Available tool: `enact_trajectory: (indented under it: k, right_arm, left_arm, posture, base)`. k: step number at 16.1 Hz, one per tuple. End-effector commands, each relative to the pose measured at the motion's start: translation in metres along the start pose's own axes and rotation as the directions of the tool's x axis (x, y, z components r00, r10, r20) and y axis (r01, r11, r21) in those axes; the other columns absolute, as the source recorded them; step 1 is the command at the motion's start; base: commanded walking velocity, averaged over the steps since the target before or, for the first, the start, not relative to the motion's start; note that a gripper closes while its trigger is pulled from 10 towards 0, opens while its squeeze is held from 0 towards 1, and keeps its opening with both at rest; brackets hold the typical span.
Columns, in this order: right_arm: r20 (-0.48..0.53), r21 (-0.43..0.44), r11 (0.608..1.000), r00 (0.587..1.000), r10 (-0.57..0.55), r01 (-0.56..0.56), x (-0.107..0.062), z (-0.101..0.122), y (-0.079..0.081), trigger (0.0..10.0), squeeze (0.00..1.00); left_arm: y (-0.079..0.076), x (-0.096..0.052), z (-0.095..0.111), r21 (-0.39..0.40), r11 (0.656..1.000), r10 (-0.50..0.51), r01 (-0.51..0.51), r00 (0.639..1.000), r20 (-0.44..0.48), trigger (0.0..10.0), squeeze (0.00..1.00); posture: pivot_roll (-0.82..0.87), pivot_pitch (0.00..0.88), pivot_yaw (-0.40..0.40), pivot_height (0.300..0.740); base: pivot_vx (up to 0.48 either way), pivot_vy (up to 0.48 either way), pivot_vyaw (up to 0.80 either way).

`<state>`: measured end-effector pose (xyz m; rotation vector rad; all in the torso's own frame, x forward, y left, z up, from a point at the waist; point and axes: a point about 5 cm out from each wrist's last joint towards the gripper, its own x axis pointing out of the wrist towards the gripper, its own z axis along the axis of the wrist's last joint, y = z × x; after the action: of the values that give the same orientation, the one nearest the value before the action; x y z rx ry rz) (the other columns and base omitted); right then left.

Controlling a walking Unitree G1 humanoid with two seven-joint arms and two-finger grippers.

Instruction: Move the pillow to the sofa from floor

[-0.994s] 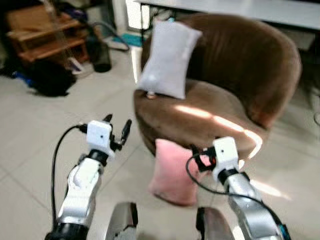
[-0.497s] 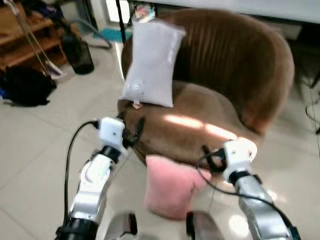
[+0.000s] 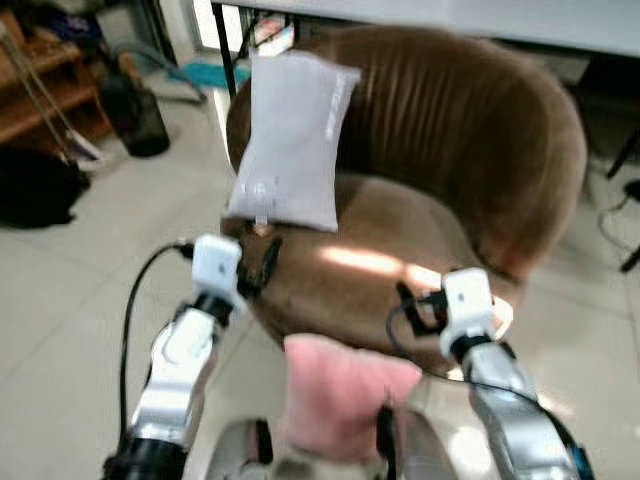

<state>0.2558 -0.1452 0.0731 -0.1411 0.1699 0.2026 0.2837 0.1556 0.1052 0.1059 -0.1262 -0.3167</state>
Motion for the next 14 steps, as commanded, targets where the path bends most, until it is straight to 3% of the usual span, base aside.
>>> enact_trajectory:
  k: [1, 3, 10, 14]
  right_arm:
    - [-0.002, 0.001, 1.0, 1.0, 0.011, -0.011, 0.0007, 0.0006, 0.0031, 10.0, 0.0]
    - [-0.004, 0.002, 1.0, 1.0, 0.013, -0.013, 0.0008, -0.0001, 0.0031, 10.0, 0.0]
    - [-0.003, -0.001, 1.0, 1.0, 0.023, -0.023, 0.0008, -0.0009, 0.004, 10.0, 0.0]
    - [-0.004, 0.006, 1.0, 1.0, 0.021, -0.021, 0.0004, -0.0019, 0.0039, 10.0, 0.0]
  left_arm:
    - [0.002, -0.0023, -0.0012, 0.004, 1.0, -0.002, 0.002, 1.0, -0.009, 10.0, 0.0]
    - [0.0014, -0.0022, -0.0025, 0.004, 1.0, -0.006, 0.007, 1.0, -0.016, 10.0, 0.0]
    - [0.0001, -0.0025, -0.0044, 0.002, 1.0, -0.019, 0.019, 1.0, -0.023, 10.0, 0.0]
    - [-0.0004, -0.0038, -0.0048, 0.0, 1.0, -0.026, 0.026, 0.999, -0.022, 10.0, 0.0]
  posture:
    - [-0.05, 0.0, 0.043, 0.615]
    - [-0.05, 0.0, 0.044, 0.615]
    - [-0.04, 0.0, 0.04, 0.55]
    - [-0.04, 0.0, 0.039, 0.546]
  base:
    - [0.0, 0.0, 0.0]
    - [0.0, 0.0, 0.0]
    - [0.0, 0.0, 0.0]
    - [0.0, 0.0, 0.0]
